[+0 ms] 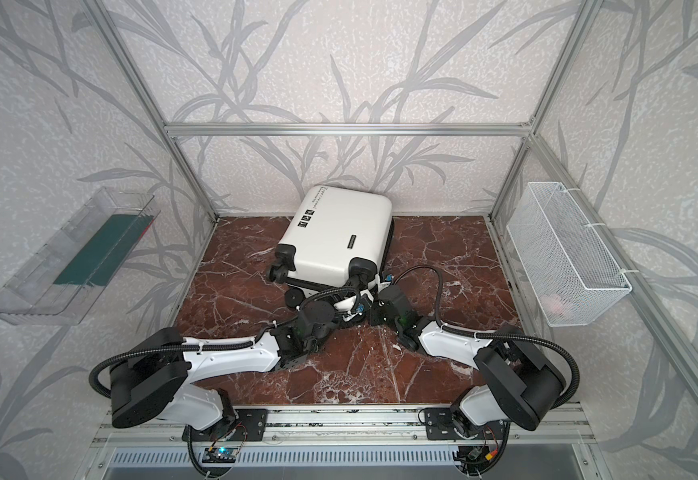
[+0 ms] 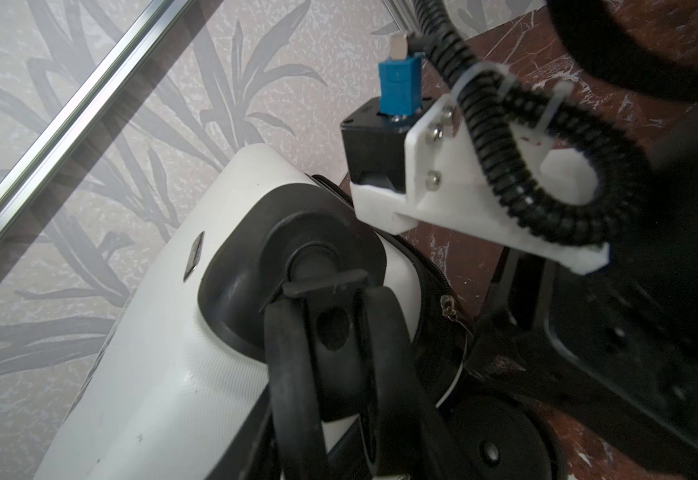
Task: Pack the luggage
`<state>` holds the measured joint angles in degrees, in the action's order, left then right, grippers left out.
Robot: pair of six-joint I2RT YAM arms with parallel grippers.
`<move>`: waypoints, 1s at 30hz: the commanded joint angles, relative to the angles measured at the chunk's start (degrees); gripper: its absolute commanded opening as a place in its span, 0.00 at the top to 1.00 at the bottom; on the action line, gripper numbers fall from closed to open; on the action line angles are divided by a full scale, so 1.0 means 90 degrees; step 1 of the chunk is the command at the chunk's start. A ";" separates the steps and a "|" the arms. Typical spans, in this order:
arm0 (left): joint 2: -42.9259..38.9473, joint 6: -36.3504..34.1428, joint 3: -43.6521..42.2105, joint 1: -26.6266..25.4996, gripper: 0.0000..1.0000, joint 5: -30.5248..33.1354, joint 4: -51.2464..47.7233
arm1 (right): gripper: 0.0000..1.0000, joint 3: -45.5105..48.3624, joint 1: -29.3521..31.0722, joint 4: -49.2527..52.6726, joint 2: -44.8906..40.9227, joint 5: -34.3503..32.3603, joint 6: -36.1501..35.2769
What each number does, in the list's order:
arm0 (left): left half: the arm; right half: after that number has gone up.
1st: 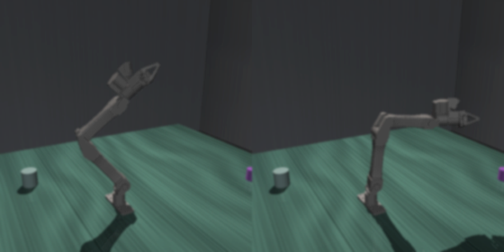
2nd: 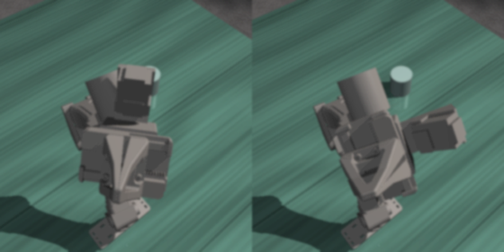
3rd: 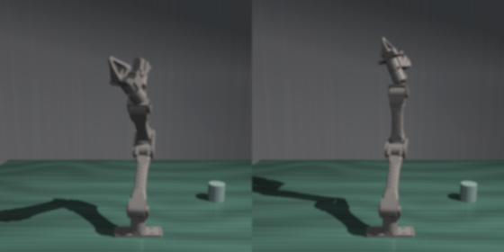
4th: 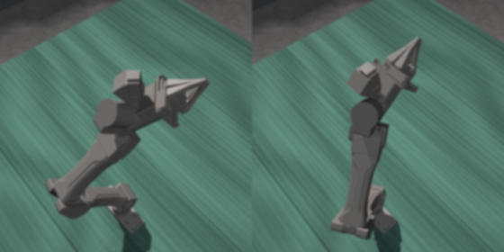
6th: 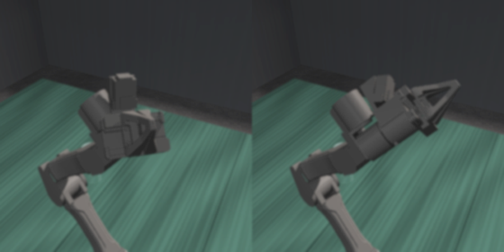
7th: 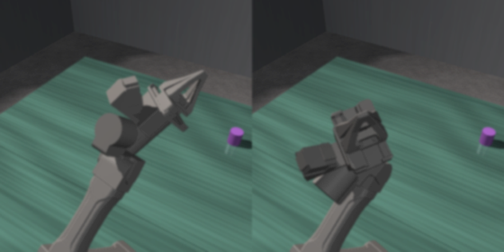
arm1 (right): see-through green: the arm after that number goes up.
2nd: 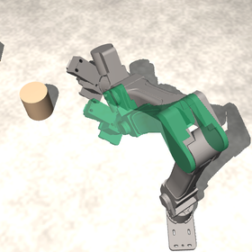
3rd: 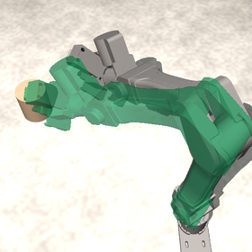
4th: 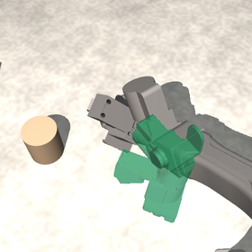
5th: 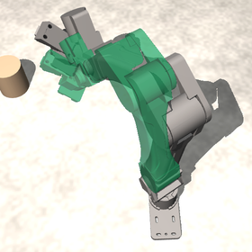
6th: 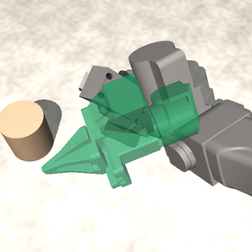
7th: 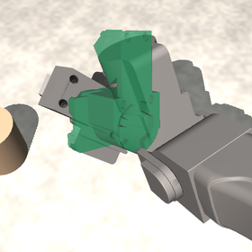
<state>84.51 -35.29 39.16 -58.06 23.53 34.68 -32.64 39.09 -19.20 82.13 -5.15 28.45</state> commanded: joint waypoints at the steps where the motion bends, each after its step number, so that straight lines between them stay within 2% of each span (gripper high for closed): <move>1: -0.0249 0.0054 -0.0005 0.0027 0.71 -0.0339 0.0293 | 0.68 -0.0115 -0.0027 -0.0044 -0.0238 -0.0460 -0.0060; 10: -0.0259 0.0052 -0.0010 0.0026 0.71 -0.0329 0.0279 | 0.72 -0.0120 -0.0066 -0.0150 -0.0249 -0.0154 -0.0273; 19: -0.0306 0.0046 -0.0034 0.0031 0.71 -0.0310 0.0258 | 0.99 -0.0027 -0.0163 -0.0227 -0.0331 0.0218 -0.0531; 24: -0.0298 0.0037 -0.0034 0.0031 0.71 -0.0318 0.0241 | 1.00 0.0149 -0.0352 -0.0200 -0.0528 0.0237 -0.0522; 30: -0.0254 0.0063 -0.0006 0.0032 0.78 -0.0346 0.0212 | 1.00 0.0273 -0.0582 -0.0228 -0.0658 0.0381 -0.0441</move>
<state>83.94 -34.94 38.83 -57.89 23.62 34.48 -30.83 35.46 -19.07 78.11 0.38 24.08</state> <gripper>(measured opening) 0.411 0.047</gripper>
